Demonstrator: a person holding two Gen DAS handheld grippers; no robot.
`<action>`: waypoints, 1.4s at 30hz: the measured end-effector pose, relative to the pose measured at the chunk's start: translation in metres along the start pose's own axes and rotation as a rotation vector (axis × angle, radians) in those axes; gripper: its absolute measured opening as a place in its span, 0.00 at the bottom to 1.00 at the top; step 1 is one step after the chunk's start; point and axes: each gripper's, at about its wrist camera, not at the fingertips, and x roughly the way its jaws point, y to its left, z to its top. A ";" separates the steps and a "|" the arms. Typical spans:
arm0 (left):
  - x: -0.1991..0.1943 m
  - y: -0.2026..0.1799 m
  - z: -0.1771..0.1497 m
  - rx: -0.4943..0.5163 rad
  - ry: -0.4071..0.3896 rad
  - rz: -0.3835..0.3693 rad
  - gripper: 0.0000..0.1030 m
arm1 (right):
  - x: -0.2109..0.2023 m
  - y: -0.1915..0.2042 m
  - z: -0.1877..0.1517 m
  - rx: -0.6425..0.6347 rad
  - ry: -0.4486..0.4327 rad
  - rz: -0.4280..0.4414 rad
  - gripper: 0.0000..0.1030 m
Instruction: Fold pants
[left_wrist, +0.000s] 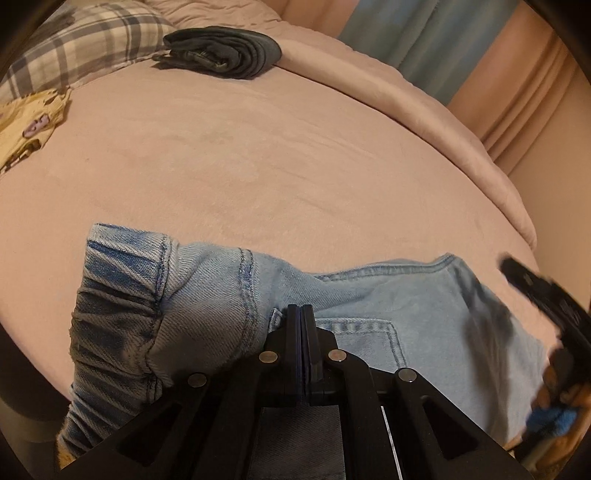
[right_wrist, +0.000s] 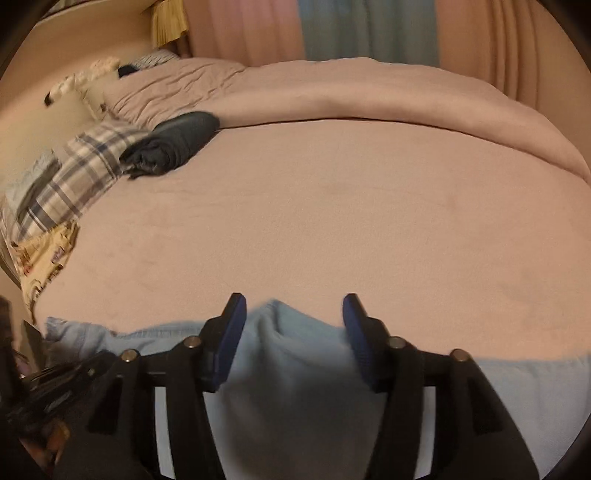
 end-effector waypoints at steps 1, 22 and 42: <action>0.000 0.000 0.001 -0.002 -0.003 0.003 0.06 | -0.008 -0.015 -0.004 0.039 0.011 0.008 0.51; -0.010 -0.024 0.011 0.043 -0.006 0.042 0.06 | -0.029 -0.186 -0.049 0.314 0.002 -0.356 0.01; 0.094 -0.193 0.036 0.346 0.163 -0.109 0.20 | -0.089 -0.301 -0.072 0.508 -0.065 -0.392 0.42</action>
